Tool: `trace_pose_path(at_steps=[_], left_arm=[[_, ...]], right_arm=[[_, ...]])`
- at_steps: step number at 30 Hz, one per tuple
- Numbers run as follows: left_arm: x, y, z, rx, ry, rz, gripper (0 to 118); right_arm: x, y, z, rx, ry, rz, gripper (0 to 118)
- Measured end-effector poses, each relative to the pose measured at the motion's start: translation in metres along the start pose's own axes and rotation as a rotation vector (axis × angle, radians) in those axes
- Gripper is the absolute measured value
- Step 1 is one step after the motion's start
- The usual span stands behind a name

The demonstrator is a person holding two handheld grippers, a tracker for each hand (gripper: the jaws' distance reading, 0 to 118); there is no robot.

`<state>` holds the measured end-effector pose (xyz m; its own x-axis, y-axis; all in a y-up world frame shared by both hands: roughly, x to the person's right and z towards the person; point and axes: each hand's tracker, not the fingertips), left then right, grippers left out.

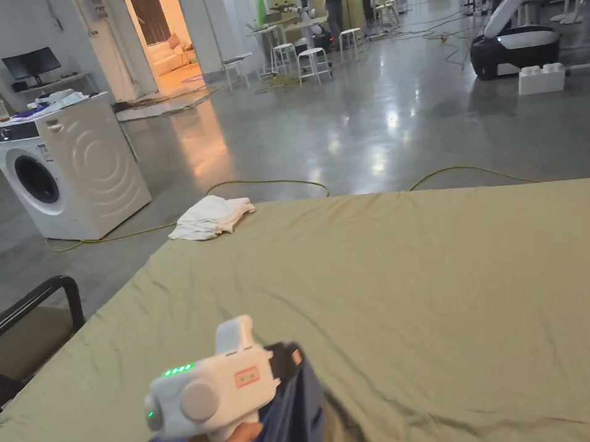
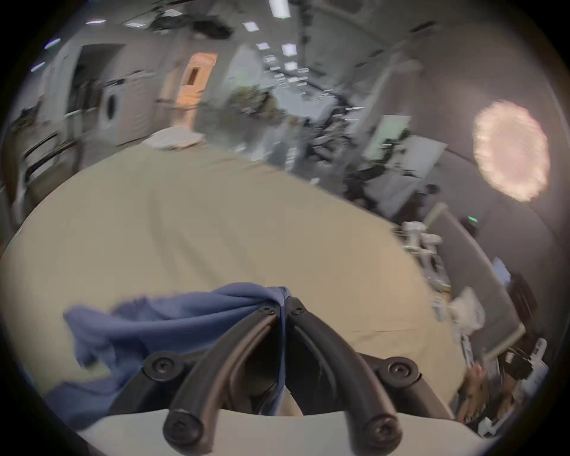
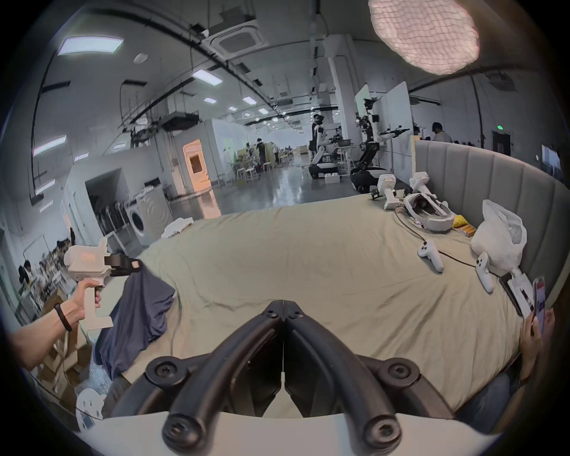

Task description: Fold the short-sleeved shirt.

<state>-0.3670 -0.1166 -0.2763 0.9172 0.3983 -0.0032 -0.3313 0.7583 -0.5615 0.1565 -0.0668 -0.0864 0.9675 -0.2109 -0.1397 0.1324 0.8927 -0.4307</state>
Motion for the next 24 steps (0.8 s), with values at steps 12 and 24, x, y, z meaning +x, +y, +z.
trace_pose_path(at_steps=[12,24], left_arm=[[0.307,-0.201,-0.116,-0.417,-0.516,-0.221,1],[0.333,-0.28,-0.071,-0.524,-0.594,-0.312,92]], right_arm=[[0.048,-0.007,0.078,0.059,-0.171,-0.041,0],[0.056,-0.01,0.075,0.044,-0.172,-0.028,0]])
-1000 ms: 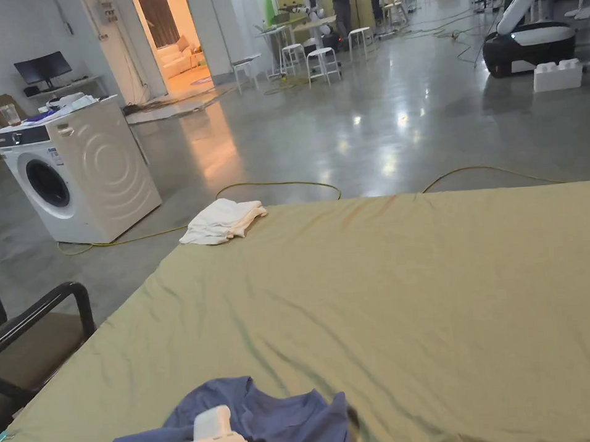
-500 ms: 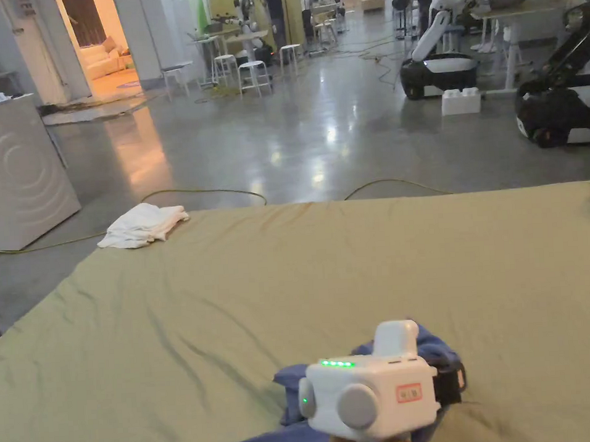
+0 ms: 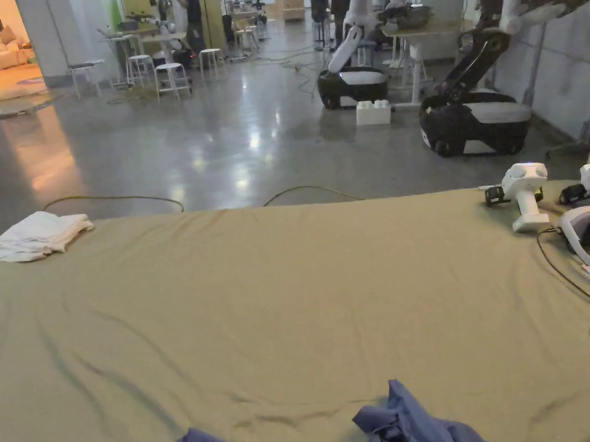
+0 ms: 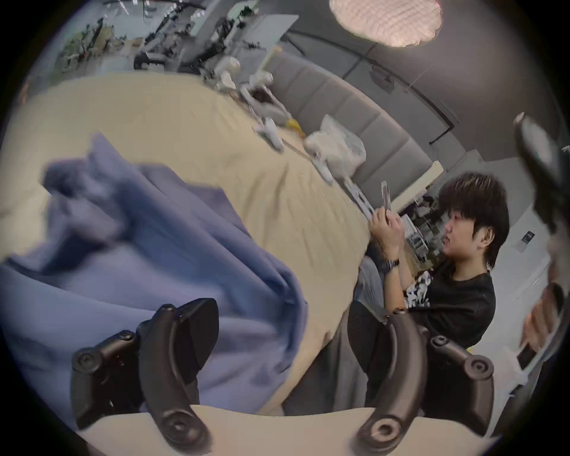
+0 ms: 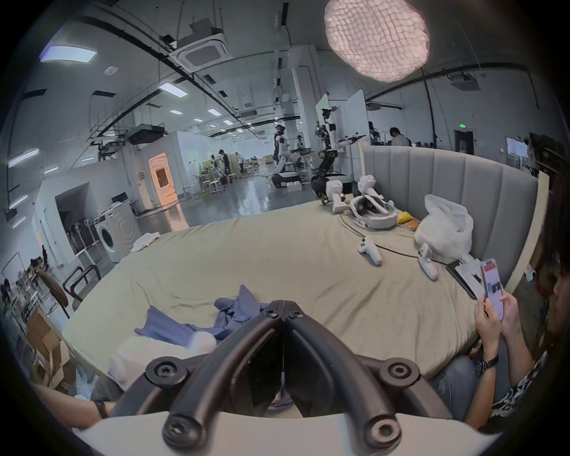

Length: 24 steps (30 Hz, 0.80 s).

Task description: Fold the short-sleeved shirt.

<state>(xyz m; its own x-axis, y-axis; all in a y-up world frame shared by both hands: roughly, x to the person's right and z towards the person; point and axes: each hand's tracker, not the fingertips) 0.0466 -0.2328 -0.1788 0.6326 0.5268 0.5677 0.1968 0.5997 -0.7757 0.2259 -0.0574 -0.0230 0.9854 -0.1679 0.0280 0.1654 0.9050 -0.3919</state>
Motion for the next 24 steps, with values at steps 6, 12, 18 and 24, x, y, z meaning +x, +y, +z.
trace_pose_path(at_steps=[6,12,18,24], left_arm=[[0.003,0.047,0.209,0.468,0.316,-0.141,92],[0.051,0.018,0.37,0.835,0.77,-0.224,91],[0.081,-0.031,0.422,0.943,1.034,-0.187,13],[0.093,-0.056,0.433,0.952,1.056,-0.147,0]], right_arm=[[-0.022,0.019,-0.006,0.074,0.104,0.027,0],[-0.048,0.043,0.004,0.174,0.172,0.098,0],[-0.056,0.051,0.017,0.224,0.218,0.117,0],[-0.052,0.046,0.029,0.264,0.217,0.114,0]])
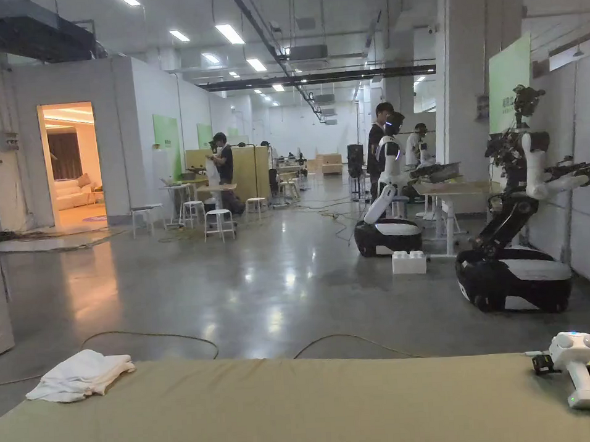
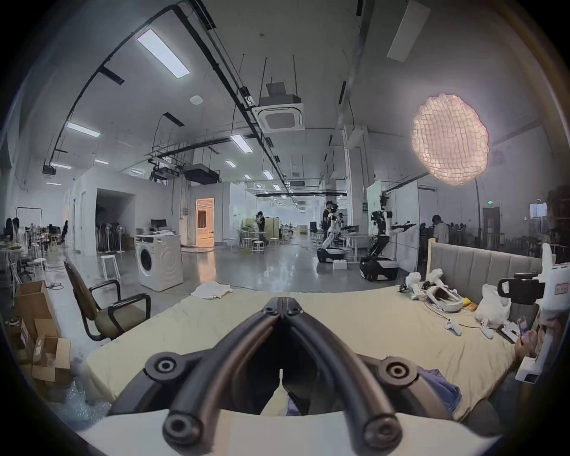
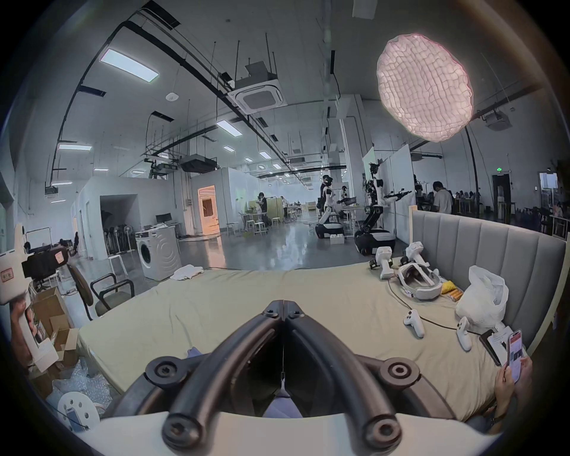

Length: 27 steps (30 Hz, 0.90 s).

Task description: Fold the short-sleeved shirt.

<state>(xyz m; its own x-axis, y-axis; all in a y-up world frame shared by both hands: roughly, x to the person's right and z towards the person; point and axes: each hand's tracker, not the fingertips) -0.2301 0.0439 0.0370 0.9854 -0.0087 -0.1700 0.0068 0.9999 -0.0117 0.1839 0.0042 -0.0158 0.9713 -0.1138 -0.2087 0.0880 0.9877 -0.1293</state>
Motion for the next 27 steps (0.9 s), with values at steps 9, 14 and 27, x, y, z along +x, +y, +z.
trace_pose_path(at_steps=[9,14,27], left_arm=[[0.005,-0.001,-0.003,-0.013,-0.033,-0.036,0],[0.004,-0.007,-0.025,-0.088,-0.095,-0.005,0],[0.003,-0.173,-0.238,-0.646,-0.315,0.238,84]], right_arm=[[0.005,-0.004,-0.001,0.026,-0.034,-0.025,0],[0.003,-0.007,-0.003,0.016,-0.028,-0.025,0],[0.025,-0.051,-0.023,-0.186,-0.096,-0.051,0]])
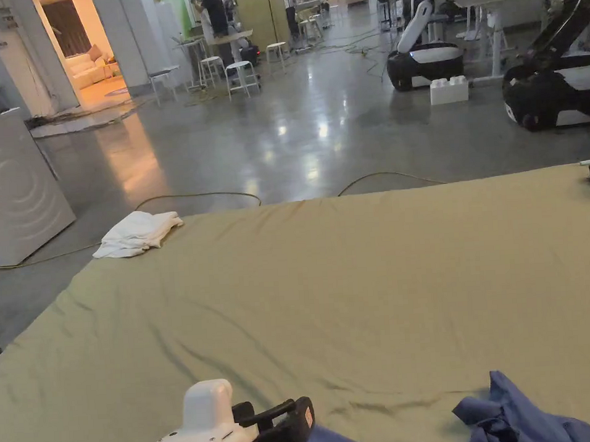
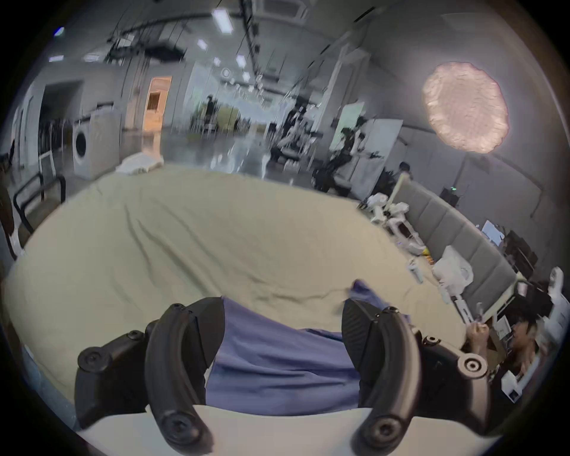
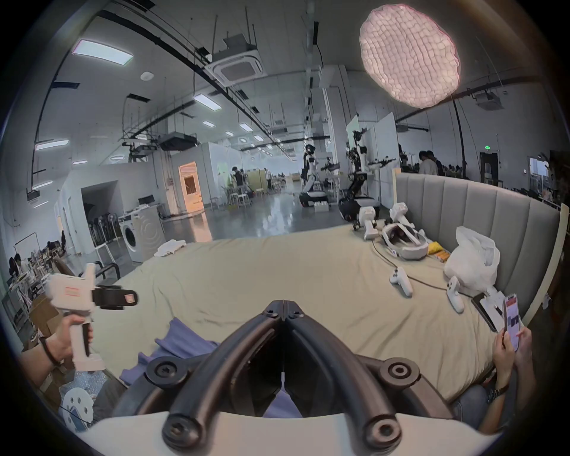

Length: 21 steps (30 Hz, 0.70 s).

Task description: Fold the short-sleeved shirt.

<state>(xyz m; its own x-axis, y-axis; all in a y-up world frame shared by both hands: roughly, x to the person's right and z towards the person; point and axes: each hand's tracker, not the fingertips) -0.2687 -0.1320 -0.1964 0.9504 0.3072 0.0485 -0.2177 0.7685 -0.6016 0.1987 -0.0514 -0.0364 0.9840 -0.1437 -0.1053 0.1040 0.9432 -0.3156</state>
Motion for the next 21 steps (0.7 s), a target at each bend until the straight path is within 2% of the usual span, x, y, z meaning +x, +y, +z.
trace_pose_path(at_steps=[6,12,13,14,17,19,21], left_arm=[[-0.037,-0.014,-0.134,-0.274,0.154,-0.01,82],[-0.047,-0.026,-0.188,-0.387,0.21,0.032,71],[-0.044,-0.029,-0.192,-0.399,0.232,0.017,55],[-0.038,-0.031,-0.19,-0.4,0.274,-0.04,27],[-0.026,-0.034,-0.194,-0.41,0.247,-0.08,13],[-0.023,-0.037,-0.201,-0.437,0.272,-0.134,12],[-0.027,-0.037,-0.208,-0.46,0.265,-0.131,12]], right_arm=[[0.019,-0.018,-0.018,-0.114,-0.055,-0.034,0],[0.031,-0.03,-0.03,-0.197,-0.109,-0.059,0],[0.031,-0.031,-0.032,-0.206,-0.118,-0.056,0],[0.031,-0.032,-0.035,-0.217,-0.121,-0.049,0],[0.03,-0.032,-0.043,-0.234,-0.116,-0.036,0],[0.031,-0.029,-0.055,-0.248,-0.093,-0.039,0],[0.032,-0.023,-0.08,-0.249,-0.043,-0.04,0]])
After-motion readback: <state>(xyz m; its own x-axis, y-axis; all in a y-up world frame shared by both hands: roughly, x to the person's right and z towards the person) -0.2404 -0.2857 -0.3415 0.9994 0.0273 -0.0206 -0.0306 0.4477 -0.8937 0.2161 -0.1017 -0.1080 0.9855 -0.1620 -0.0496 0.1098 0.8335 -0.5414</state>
